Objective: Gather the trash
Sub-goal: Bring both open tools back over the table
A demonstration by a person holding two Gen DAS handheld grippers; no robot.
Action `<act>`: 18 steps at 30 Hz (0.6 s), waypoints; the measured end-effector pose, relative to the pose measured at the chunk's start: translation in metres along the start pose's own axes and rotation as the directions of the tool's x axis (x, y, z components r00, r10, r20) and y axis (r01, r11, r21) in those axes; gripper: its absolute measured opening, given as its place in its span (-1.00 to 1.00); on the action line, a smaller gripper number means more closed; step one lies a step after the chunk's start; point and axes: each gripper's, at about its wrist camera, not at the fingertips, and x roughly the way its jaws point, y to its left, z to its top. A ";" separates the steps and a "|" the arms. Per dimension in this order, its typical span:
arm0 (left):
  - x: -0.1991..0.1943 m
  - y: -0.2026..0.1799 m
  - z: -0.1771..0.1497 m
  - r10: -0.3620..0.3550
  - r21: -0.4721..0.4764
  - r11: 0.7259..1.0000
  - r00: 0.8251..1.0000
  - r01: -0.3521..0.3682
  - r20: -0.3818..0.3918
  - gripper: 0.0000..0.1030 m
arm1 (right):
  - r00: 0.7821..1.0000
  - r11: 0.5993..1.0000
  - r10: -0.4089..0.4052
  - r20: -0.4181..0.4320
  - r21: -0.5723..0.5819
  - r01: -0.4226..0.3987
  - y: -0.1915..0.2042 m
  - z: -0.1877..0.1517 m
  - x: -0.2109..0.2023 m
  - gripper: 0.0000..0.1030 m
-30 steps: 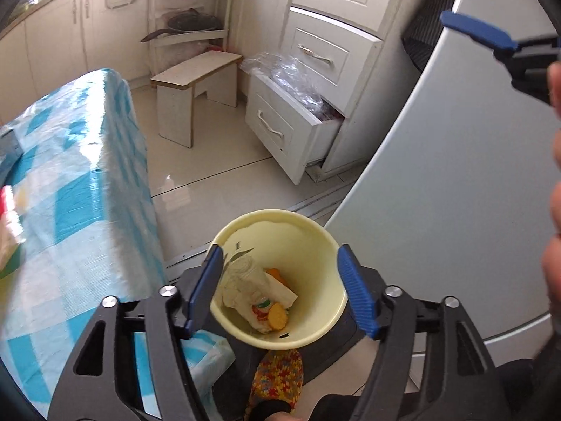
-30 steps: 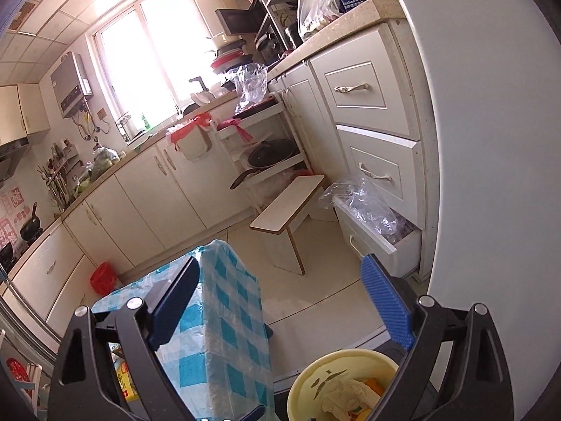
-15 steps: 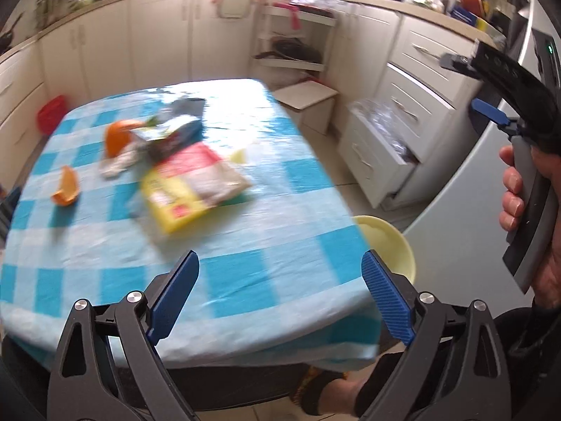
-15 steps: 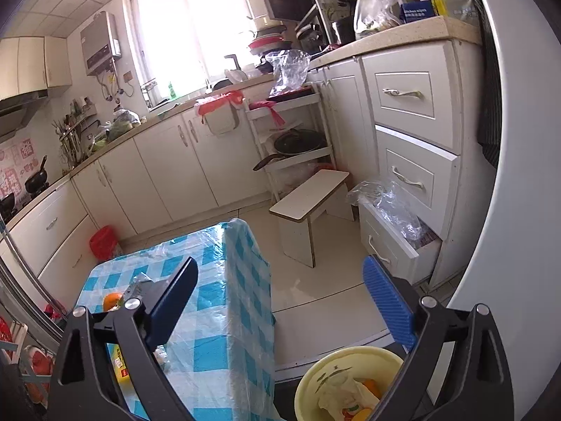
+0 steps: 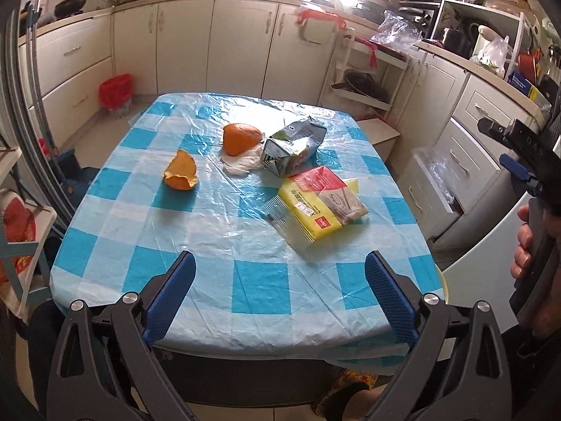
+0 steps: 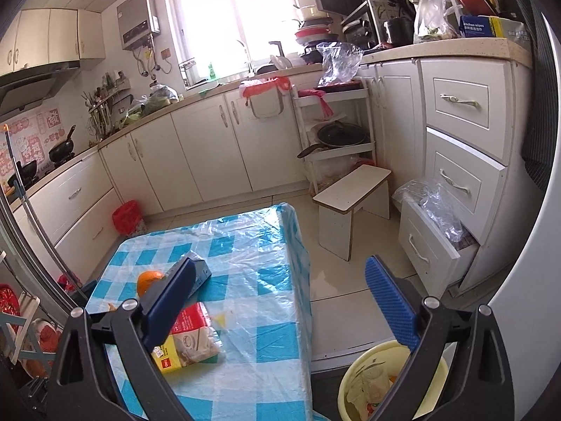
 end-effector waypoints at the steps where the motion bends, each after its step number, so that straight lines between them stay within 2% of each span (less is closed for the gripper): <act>1: -0.002 0.002 0.000 0.001 -0.005 1.000 1.000 -0.001 0.003 0.82 | 1.000 1.000 0.005 -0.008 -0.007 -0.005 0.004 -0.002 0.001 0.81; 7: -0.004 0.010 0.000 0.014 -0.030 0.999 1.000 -0.014 0.009 0.82 | 0.999 0.998 0.015 -0.052 -0.060 -0.018 0.017 -0.010 0.009 0.81; 18: -0.004 0.019 0.001 0.033 -0.062 0.998 0.999 -0.032 0.016 0.82 | 0.991 0.997 0.038 -0.130 -0.059 -0.046 0.022 -0.020 0.025 0.82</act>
